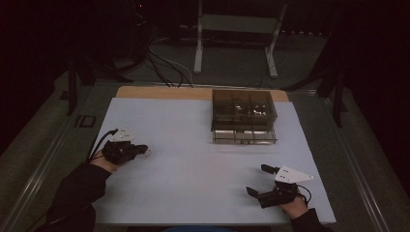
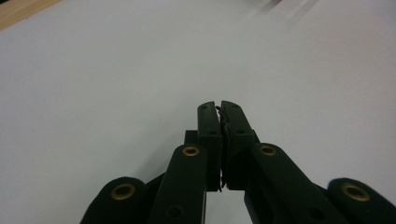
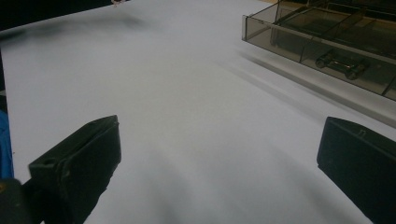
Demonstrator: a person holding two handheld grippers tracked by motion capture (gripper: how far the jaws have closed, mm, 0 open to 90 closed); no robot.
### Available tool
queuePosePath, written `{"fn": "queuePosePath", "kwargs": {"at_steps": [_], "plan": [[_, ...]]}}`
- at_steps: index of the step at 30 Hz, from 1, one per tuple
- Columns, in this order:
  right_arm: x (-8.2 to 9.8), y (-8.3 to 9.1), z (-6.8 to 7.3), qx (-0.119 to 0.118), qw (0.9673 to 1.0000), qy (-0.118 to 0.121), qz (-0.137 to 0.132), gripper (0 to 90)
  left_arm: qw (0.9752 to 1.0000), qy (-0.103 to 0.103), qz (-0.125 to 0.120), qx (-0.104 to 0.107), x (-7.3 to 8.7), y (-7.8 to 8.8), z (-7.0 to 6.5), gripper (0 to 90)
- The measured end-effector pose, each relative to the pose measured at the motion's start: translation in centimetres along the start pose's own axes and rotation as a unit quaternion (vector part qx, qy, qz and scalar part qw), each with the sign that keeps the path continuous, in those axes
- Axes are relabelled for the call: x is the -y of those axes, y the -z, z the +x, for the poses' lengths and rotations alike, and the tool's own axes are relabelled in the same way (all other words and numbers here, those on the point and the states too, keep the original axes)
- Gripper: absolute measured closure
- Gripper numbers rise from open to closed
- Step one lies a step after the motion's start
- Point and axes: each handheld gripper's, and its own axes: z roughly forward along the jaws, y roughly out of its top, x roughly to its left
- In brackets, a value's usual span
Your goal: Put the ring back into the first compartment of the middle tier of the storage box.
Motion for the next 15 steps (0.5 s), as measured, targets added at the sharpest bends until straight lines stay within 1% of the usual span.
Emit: {"fn": "queuePosePath", "kwargs": {"at_steps": [10, 15], "plan": [[0.0, 0.0, 0.0, -0.001, 1.0, 0.0, -0.001, 0.0, 0.9998, -0.016, -0.004, 0.015, -1.8, -1.0, -0.7, 90.0], [0.0, 0.0, 0.0, -0.002, 1.0, -0.001, -0.001, 0.0, 0.9995, -0.019, -0.008, 0.023, -2.7, -1.8, -1.1, 90.0]]}}
